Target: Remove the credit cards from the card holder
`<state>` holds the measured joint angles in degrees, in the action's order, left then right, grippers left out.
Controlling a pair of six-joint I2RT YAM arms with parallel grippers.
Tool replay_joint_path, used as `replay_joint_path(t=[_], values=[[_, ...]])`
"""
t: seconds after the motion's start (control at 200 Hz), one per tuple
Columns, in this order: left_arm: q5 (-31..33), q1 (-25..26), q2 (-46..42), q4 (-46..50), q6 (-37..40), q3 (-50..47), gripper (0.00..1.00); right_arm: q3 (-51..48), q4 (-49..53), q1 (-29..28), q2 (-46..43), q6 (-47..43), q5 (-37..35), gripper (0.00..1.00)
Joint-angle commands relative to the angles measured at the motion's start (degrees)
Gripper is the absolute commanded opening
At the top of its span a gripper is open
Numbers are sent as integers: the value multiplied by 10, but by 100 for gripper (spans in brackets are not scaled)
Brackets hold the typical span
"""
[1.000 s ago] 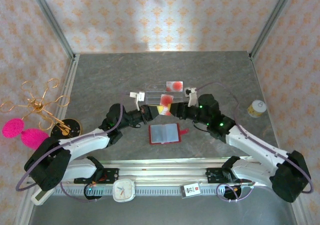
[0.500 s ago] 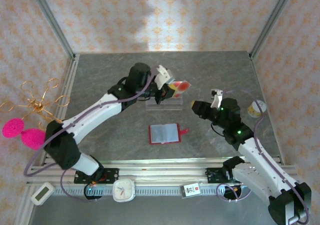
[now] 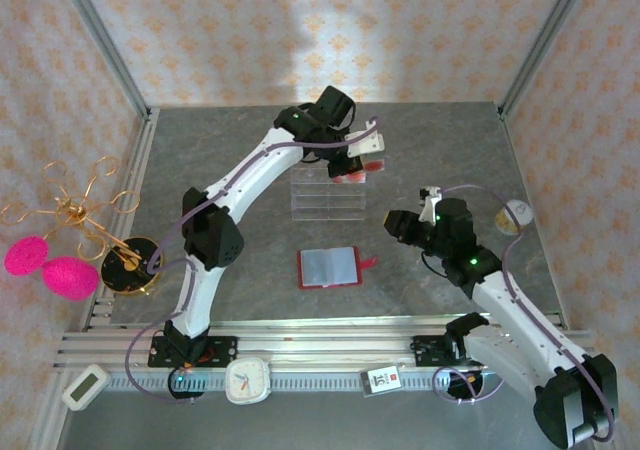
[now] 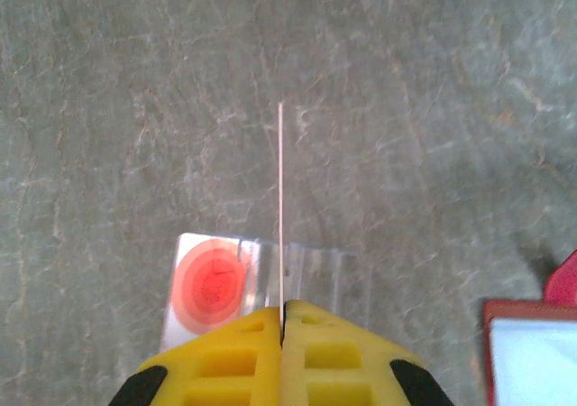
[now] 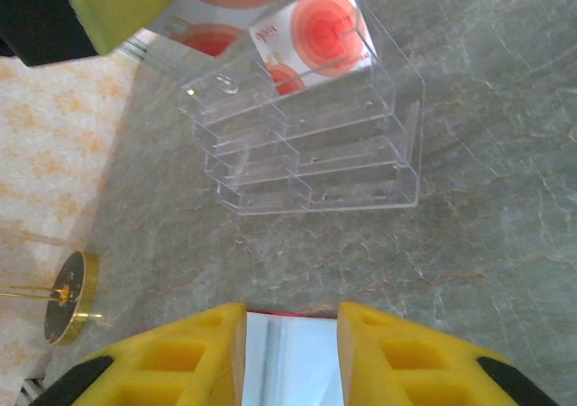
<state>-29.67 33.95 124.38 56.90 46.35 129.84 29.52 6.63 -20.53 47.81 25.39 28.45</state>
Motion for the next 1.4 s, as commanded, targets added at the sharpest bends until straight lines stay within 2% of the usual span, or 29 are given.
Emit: replay_joint_path(t=[0.0, 0.185, 0.325, 0.476, 0.591, 1.397], values=[[26, -8, 1, 79, 86, 56, 0, 8, 7, 5, 12, -12, -16, 31], [24, -17, 12, 82, 126, 54, 0, 10, -5, 14, 54, -11, -21, 29], [43, -20, 27, 65, 127, 44, 0, 12, -17, 15, 80, -8, -28, 29], [26, -35, 25, 28, 112, 29, 0, 17, -24, 16, 101, -6, -29, 29], [11, -41, 26, 18, 117, 20, 0, 21, -25, 16, 107, -6, -32, 29], [27, -46, 45, -50, 104, -35, 0, 27, -26, 18, 123, -12, -41, 28]])
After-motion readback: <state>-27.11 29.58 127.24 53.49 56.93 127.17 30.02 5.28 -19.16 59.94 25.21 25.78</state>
